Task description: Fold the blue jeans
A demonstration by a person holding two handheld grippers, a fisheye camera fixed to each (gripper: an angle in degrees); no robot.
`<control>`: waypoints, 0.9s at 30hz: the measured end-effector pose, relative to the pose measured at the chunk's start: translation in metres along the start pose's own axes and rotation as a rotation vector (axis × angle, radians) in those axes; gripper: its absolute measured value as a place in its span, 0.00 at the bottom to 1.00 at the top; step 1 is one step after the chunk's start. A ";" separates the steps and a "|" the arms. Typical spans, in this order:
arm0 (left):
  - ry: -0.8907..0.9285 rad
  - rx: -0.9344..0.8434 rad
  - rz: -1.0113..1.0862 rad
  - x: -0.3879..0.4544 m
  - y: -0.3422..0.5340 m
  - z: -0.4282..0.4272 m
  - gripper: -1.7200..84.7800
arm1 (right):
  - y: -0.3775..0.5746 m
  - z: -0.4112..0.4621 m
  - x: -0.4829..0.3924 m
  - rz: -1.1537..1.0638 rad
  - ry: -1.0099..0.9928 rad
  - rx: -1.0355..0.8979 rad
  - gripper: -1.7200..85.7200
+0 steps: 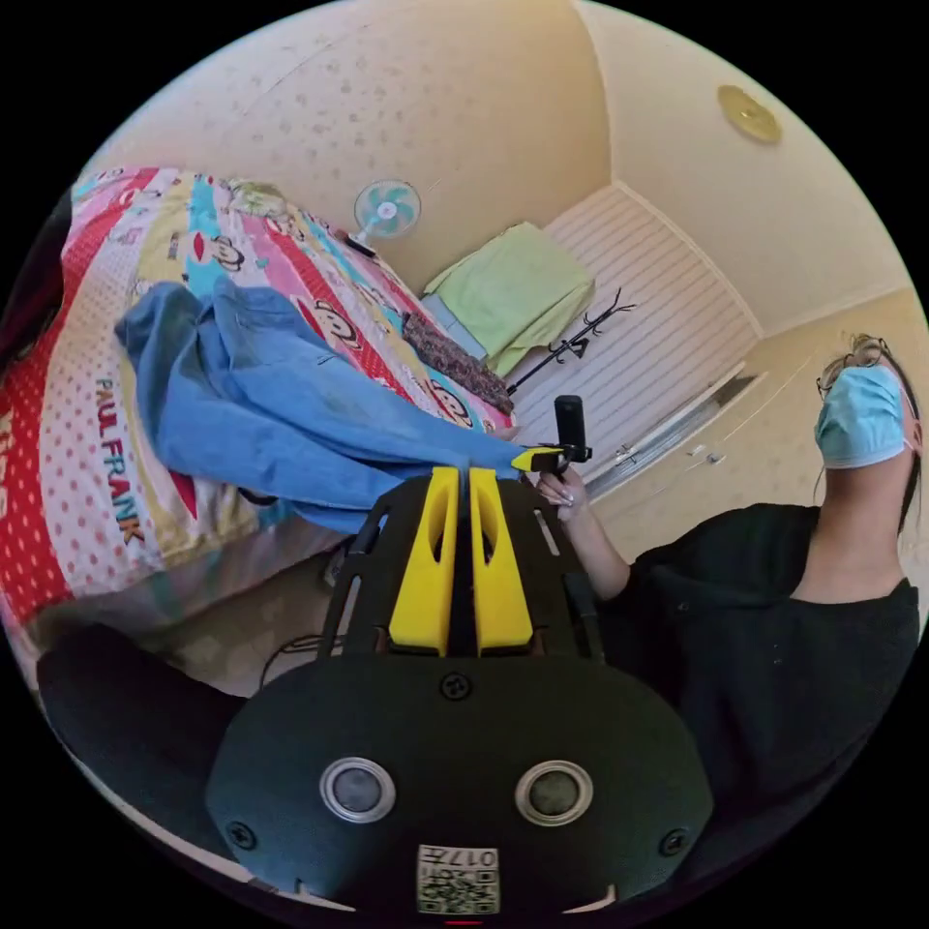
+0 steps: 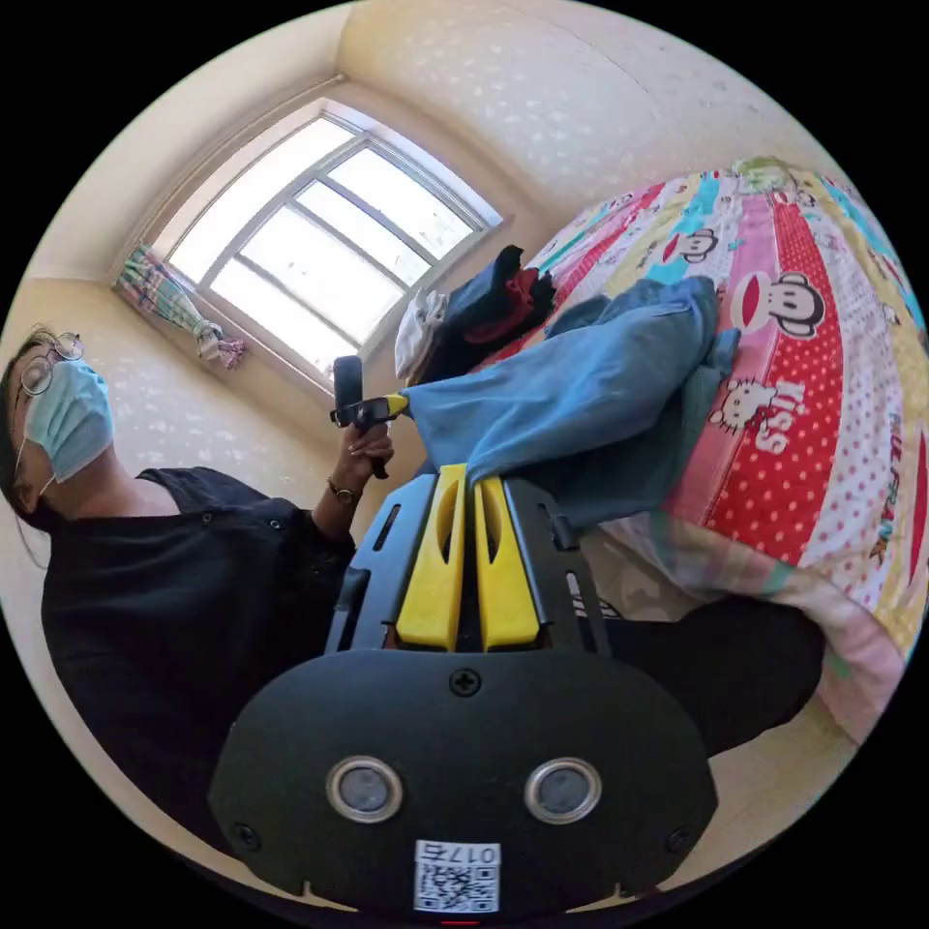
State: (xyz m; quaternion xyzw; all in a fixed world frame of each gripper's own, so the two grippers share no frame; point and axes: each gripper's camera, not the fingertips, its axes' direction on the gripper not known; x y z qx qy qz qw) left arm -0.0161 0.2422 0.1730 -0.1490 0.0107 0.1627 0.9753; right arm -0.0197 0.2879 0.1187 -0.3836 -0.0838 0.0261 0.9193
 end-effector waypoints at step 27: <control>-0.082 -0.295 0.024 -0.043 -0.066 0.085 0.09 | -0.272 0.212 0.214 0.206 0.423 -0.003 0.15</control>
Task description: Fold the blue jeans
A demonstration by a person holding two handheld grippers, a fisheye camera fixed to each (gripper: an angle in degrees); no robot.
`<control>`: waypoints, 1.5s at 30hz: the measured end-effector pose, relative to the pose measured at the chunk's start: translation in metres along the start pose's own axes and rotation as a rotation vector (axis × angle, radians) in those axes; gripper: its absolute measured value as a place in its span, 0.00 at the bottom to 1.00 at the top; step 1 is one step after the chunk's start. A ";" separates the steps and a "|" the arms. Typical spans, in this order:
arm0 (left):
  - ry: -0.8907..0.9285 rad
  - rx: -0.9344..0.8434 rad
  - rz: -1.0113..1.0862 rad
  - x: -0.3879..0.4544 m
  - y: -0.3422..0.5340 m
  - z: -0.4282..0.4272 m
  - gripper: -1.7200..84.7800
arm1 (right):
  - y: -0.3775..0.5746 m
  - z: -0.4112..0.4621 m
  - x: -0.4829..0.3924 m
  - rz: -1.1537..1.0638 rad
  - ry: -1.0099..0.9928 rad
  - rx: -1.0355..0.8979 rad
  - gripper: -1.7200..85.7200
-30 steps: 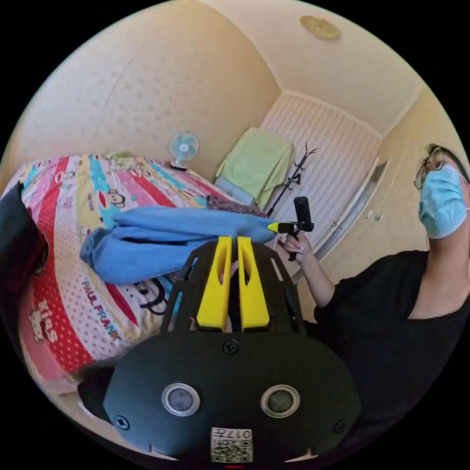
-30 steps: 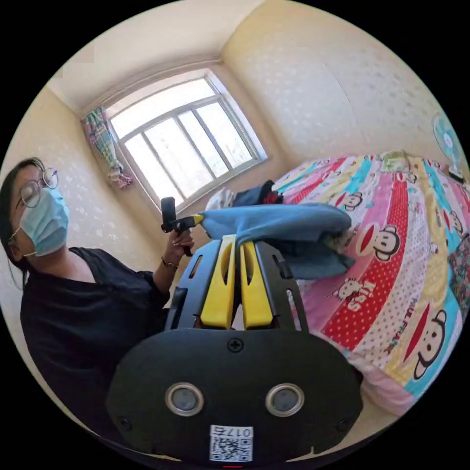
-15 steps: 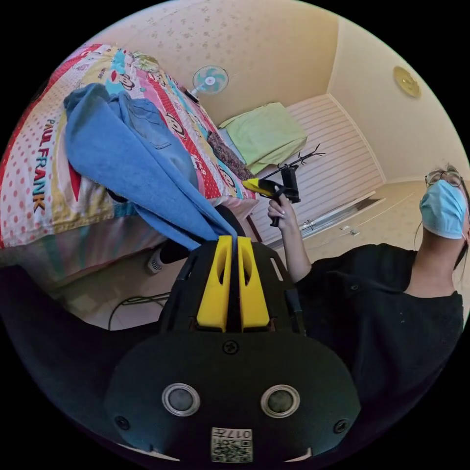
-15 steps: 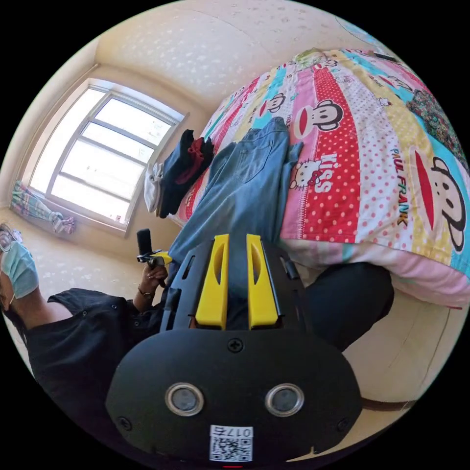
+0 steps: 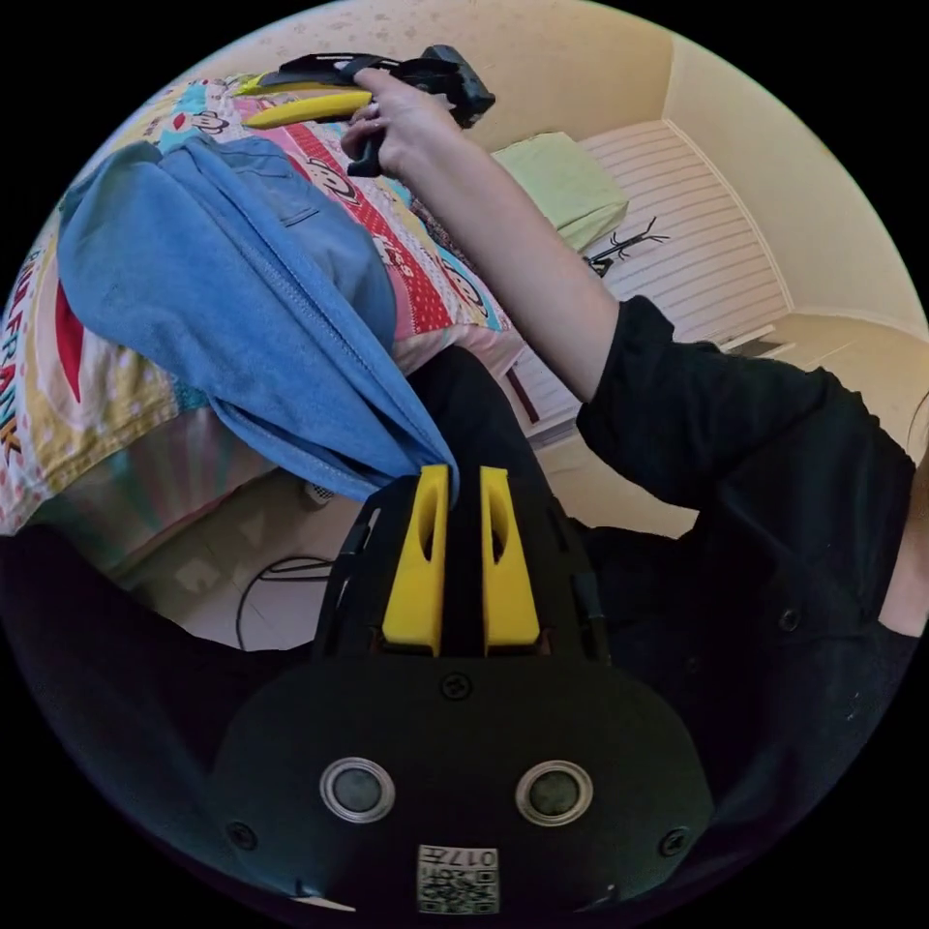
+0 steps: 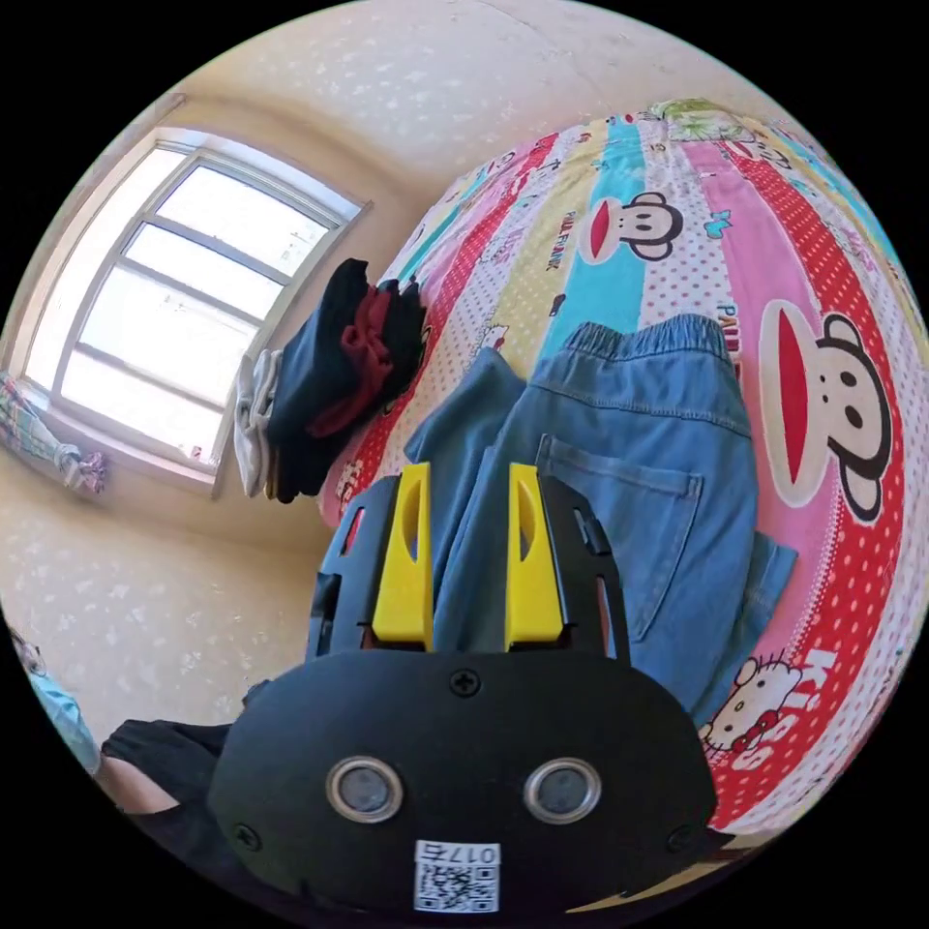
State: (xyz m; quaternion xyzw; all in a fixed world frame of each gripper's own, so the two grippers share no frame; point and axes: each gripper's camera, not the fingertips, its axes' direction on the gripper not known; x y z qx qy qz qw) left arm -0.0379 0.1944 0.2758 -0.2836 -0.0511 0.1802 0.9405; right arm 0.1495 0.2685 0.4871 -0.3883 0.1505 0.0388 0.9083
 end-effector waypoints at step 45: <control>-0.048 0.548 -0.046 -0.113 -0.069 -0.194 0.15 | 0.091 0.135 -0.014 0.031 0.402 0.141 0.08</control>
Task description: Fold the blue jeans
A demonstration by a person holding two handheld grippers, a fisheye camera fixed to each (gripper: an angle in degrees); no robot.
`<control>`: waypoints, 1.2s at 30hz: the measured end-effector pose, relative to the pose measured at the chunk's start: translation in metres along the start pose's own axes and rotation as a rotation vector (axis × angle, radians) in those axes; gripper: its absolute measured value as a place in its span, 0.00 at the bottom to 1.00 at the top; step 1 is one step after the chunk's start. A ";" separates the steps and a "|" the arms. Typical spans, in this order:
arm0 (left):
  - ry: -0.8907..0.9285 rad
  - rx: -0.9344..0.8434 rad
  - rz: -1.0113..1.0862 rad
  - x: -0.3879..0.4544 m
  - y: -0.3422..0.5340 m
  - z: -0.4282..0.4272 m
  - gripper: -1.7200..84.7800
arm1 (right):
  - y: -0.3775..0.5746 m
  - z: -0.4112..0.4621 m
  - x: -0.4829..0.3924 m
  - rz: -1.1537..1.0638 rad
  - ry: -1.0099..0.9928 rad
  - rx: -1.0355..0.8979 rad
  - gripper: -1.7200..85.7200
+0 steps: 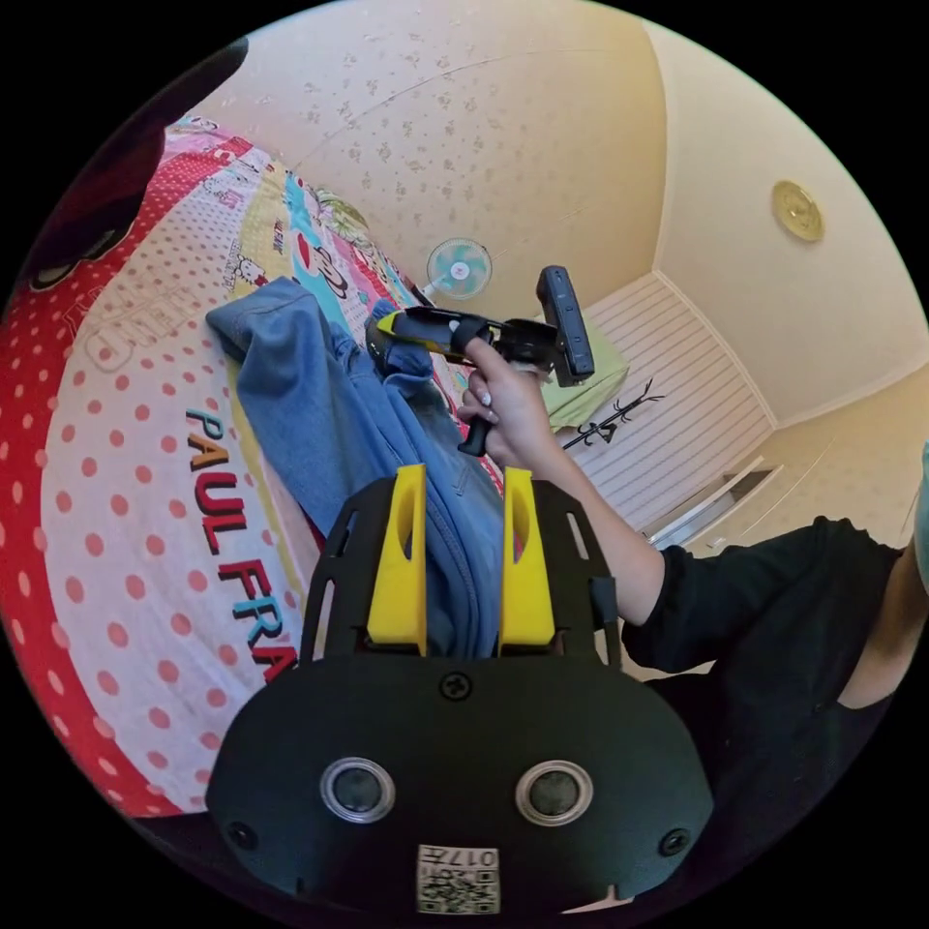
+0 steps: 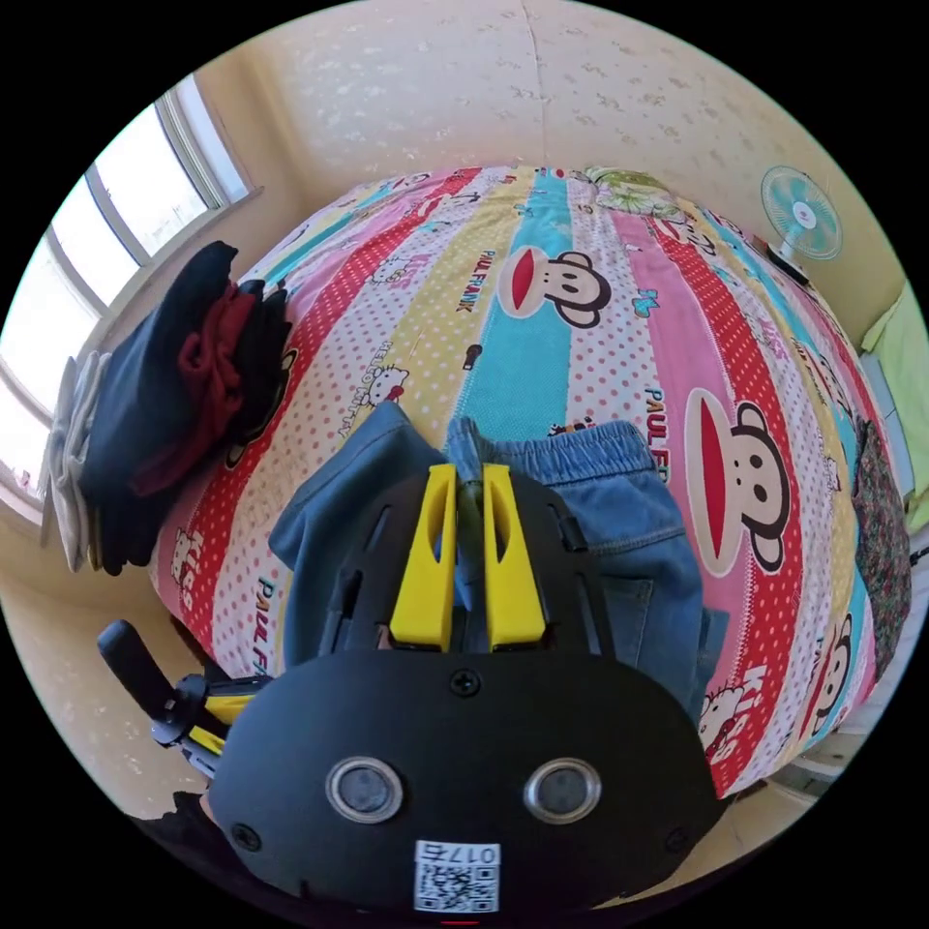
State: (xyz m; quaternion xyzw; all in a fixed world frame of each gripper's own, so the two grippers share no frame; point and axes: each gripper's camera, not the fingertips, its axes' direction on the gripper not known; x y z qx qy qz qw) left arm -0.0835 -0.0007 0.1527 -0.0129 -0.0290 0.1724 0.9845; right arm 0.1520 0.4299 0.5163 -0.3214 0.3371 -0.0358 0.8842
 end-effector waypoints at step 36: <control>0.067 0.120 -0.070 0.007 0.022 -0.050 0.16 | 0.022 -0.058 0.012 0.056 -0.058 0.005 0.10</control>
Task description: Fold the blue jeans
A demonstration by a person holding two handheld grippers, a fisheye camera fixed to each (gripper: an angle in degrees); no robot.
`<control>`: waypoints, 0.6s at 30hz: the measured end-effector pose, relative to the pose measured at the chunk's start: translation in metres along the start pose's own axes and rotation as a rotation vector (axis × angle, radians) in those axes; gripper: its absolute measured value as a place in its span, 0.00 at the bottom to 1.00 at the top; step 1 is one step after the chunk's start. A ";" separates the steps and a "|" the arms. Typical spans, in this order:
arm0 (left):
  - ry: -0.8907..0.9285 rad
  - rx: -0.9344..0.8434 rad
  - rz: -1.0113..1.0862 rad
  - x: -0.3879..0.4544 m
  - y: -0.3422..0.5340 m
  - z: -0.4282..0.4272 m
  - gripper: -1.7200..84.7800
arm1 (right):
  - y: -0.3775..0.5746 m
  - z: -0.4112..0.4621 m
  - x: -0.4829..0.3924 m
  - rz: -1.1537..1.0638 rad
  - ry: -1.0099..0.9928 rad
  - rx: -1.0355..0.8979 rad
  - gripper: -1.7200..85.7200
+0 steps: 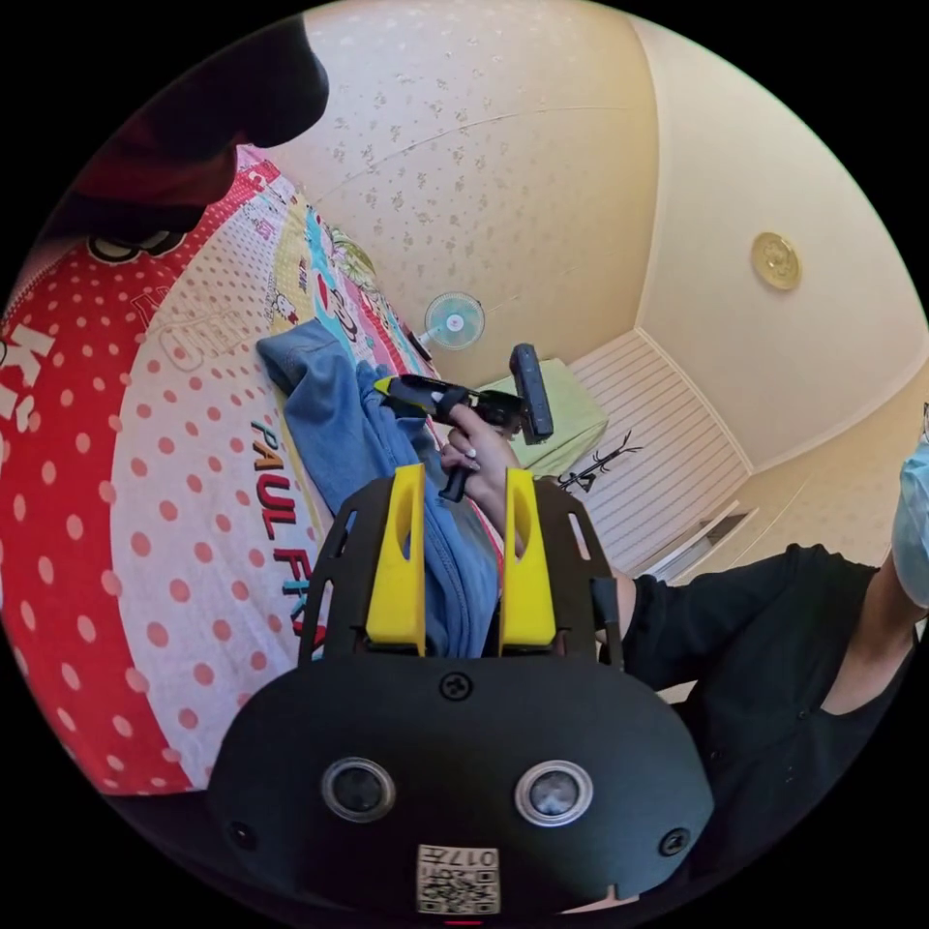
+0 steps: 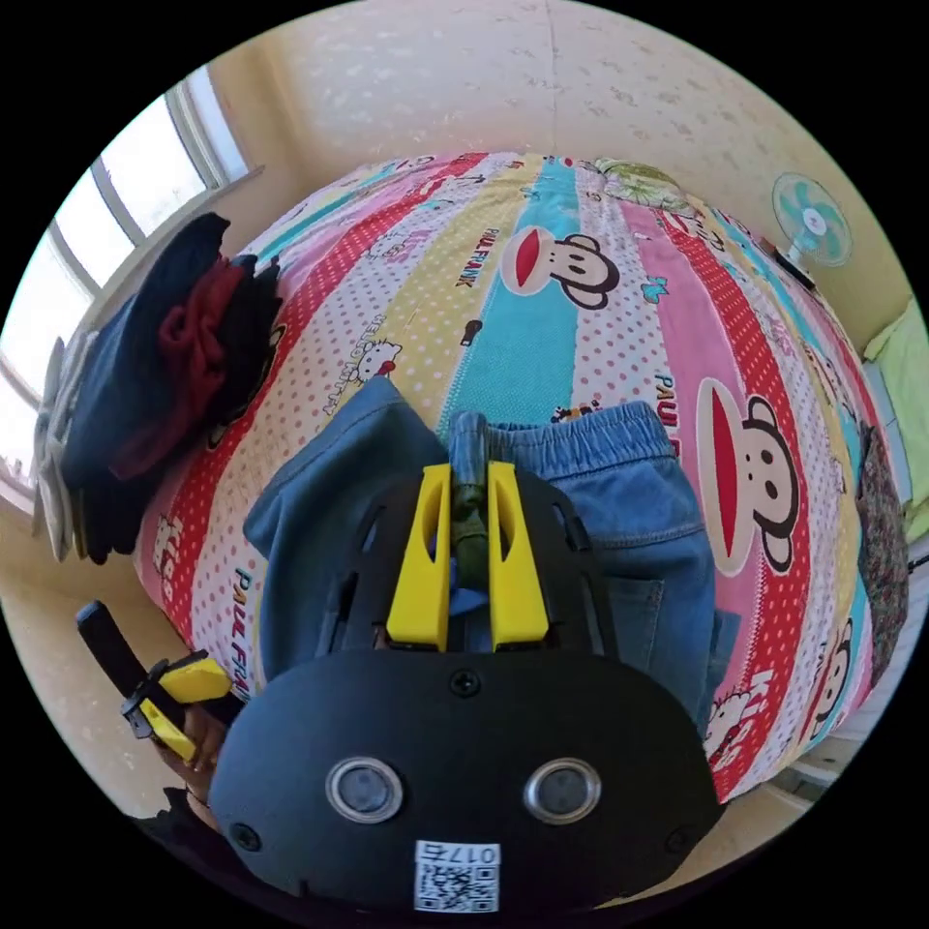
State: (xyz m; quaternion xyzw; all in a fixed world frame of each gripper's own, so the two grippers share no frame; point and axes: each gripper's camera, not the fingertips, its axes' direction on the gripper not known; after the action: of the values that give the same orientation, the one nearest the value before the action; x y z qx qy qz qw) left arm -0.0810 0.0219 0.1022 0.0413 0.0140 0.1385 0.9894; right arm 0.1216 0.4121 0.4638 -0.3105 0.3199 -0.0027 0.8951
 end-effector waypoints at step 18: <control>-0.301 -0.123 0.214 0.069 -0.051 0.096 0.23 | 0.088 -0.171 0.064 0.024 -0.410 0.291 0.05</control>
State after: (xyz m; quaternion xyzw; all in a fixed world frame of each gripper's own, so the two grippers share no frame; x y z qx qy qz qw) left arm 0.0027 -0.0160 0.1925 0.0021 -0.1470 0.2356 0.9607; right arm 0.0571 0.3756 0.2752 -0.1685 0.1315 0.0249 0.9766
